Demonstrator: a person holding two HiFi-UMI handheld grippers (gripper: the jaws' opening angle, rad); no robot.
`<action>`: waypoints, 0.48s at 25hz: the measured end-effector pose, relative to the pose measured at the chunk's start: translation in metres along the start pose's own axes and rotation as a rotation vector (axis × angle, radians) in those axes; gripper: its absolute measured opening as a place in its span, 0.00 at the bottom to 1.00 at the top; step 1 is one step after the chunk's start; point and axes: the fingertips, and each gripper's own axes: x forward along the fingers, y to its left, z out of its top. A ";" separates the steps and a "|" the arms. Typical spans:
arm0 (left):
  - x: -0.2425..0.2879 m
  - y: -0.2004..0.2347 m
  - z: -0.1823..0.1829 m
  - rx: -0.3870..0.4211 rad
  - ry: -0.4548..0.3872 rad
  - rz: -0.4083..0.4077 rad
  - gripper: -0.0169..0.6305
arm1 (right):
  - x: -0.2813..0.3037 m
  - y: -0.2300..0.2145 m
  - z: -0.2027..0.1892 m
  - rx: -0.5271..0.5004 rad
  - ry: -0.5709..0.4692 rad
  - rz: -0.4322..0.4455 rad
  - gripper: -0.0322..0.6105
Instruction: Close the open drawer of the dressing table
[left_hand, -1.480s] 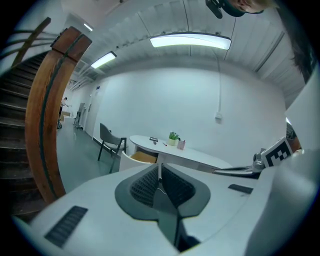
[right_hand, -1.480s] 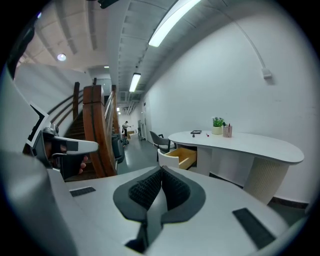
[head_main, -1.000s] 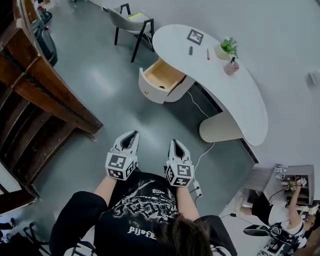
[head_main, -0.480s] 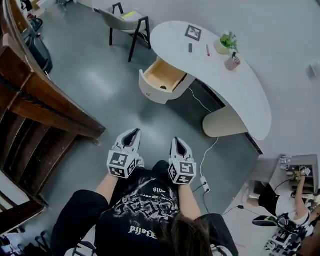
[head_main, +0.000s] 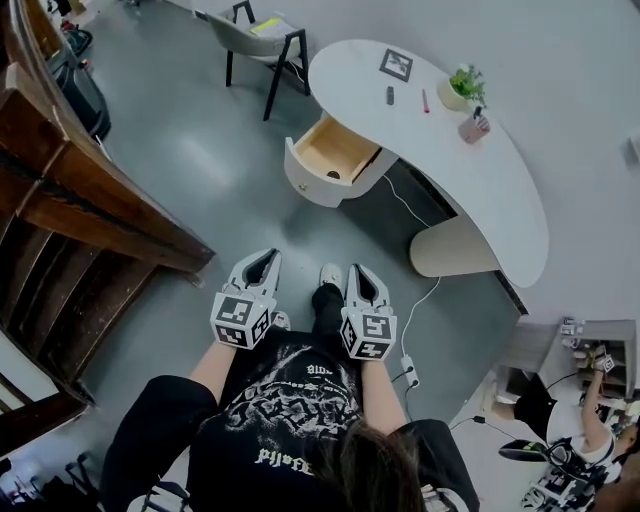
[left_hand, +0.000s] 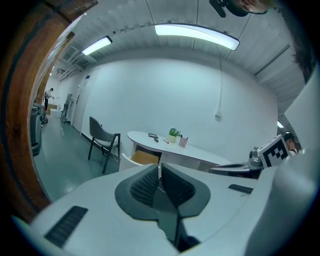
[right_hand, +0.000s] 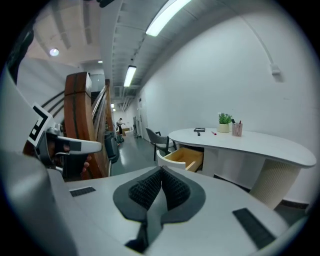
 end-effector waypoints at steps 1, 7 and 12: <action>0.004 0.001 0.002 0.005 0.001 0.005 0.08 | 0.005 0.000 0.001 -0.020 0.001 0.010 0.09; 0.033 0.009 0.008 0.013 0.007 0.051 0.08 | 0.042 -0.012 0.006 -0.011 0.026 0.085 0.09; 0.071 0.015 0.012 -0.002 0.040 0.092 0.08 | 0.078 -0.044 0.018 0.022 0.039 0.112 0.09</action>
